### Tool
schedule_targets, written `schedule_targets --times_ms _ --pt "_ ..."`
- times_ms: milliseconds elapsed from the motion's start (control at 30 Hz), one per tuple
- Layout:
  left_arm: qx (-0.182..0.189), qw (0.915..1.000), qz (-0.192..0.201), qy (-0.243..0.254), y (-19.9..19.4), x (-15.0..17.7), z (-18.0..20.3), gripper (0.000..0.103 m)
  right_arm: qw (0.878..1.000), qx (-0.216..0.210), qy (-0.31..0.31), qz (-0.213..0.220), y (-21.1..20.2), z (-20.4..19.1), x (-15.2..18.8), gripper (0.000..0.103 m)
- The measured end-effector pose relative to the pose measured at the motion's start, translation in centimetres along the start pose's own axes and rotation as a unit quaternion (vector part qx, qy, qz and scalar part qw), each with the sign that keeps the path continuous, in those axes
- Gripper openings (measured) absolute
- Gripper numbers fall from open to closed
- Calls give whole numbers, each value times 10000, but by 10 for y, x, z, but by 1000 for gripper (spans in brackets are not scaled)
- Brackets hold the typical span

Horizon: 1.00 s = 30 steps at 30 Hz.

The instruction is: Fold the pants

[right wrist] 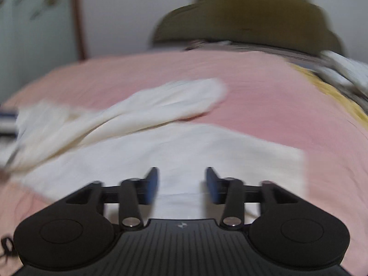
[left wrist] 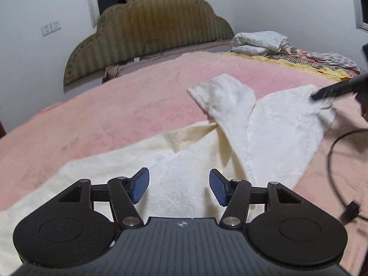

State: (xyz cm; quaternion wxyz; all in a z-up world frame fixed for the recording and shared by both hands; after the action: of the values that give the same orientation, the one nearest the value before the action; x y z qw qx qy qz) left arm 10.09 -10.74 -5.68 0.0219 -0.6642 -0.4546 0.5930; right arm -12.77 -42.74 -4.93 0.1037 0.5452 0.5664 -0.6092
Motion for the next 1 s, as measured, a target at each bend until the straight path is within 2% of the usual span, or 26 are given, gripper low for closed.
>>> schedule_targets --times_ms 33,67,133,167,233,300,333,367,400,433,467,600,667,700,733,800,833,867,933,1000 --pt "-41 10000 -27 2 5 3 2 62 9991 274 287 141 -3 19 -7 92" --pt "-79 10000 -56 10 9 6 4 62 9973 398 559 245 -3 39 -16 92" --pt "-104 9999 -71 19 11 14 9 63 9933 223 1130 130 7 71 -29 92" --pt "-123 9999 -40 25 12 17 11 65 9893 -25 1456 -111 18 83 -33 92" --pt "-217 9997 29 97 12 21 16 68 9698 -904 2136 -759 50 95 -35 92" --pt "-312 9993 79 211 9 25 20 68 9472 -1766 2485 -999 71 96 -39 92" --pt "-344 9991 98 242 8 25 21 68 9451 -1824 2521 -995 79 97 -43 91" --pt "-369 9989 116 255 7 25 21 68 9485 -1753 2461 -953 85 96 -47 83" --pt "-386 9988 134 258 7 25 22 69 9540 -1680 2326 -872 89 95 -53 68" --pt "-412 9987 150 248 6 25 21 69 9610 -1461 2190 -844 89 93 -57 24" --pt "-458 9985 177 235 5 25 21 69 9664 -1291 2079 -790 90 91 -62 11" --pt "-739 9965 331 222 0 19 20 69 9851 -1054 1335 -239 65 69 -80 10" --pt "-796 9964 213 222 5 17 21 70 9953 -547 792 117 54 60 -89 10" --pt "-753 9968 96 235 9 17 23 71 9974 -319 628 155 55 60 -90 10" --pt "-691 9973 15 247 12 18 25 71 9989 -76 466 14 62 63 -86 10" --pt "-707 9970 18 318 12 19 28 72 9962 765 113 -408 80 71 -72 10" --pt "-735 9966 28 361 11 19 29 72 9933 1099 85 -354 83 79 -68 10" --pt "-753 9964 38 389 10 18 30 72 9927 1155 294 -160 77 85 -69 10" --pt "-783 9961 50 398 10 19 29 73 9880 965 1111 474 51 100 -72 11" --pt "-820 9960 65 359 10 21 28 78 9825 563 1582 805 24 110 -67 15"
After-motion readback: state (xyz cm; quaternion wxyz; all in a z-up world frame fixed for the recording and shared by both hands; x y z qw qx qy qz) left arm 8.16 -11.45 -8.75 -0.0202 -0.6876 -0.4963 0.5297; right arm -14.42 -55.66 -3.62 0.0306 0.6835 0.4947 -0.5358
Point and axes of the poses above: each gripper's, at about its wrist camera, not at the fingertips, and y roughly the way its jaws point, z to its right, x to its underside, the point moved 5 cm from there along y, roughly the way its jaws point, and after that the axes turned 10 degrees about y, right-handed, at the moved point
